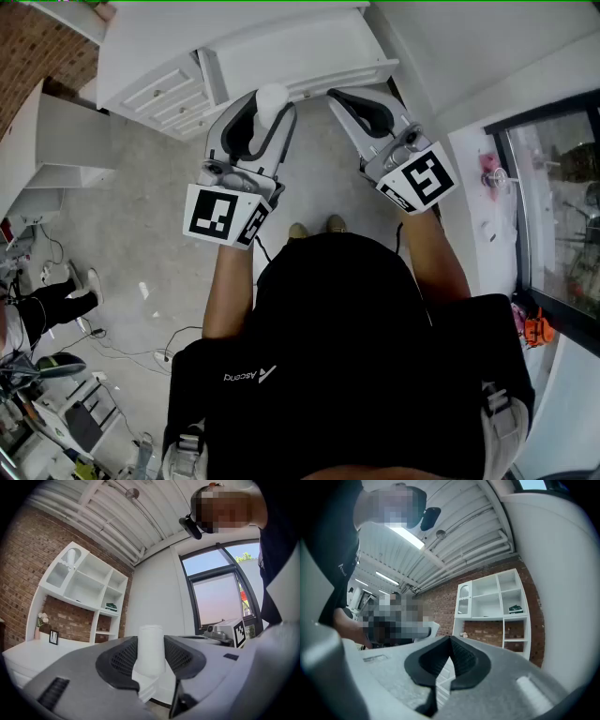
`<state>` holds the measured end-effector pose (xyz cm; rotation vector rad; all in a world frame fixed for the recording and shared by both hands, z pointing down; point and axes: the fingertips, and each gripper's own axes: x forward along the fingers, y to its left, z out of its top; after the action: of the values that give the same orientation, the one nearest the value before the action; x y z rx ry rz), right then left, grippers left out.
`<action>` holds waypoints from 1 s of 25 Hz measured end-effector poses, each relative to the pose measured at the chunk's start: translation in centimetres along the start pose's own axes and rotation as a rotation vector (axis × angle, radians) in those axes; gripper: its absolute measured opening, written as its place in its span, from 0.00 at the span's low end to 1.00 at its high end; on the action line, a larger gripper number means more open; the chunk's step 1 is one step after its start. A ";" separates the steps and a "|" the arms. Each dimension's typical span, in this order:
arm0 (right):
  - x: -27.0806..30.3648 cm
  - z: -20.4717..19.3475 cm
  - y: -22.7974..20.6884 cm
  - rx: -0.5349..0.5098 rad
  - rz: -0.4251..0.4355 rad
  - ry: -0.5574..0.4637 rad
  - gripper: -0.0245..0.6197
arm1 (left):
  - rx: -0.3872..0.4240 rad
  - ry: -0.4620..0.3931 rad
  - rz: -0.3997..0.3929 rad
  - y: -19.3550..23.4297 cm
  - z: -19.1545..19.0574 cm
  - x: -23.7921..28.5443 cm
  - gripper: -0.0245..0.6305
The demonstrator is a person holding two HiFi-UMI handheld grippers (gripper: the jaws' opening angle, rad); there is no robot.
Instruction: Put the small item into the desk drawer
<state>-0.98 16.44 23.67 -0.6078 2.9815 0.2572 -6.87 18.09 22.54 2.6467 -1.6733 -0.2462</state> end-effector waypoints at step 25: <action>2.0 0.5 0.9 -0.011 -0.085 -0.003 0.04 | -0.008 -0.004 -0.058 3.0 0.4 -1.4 0.30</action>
<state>-3.16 16.60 23.05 -0.7327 2.9439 0.2677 -10.17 18.08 22.61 2.6931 -1.5954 -0.2588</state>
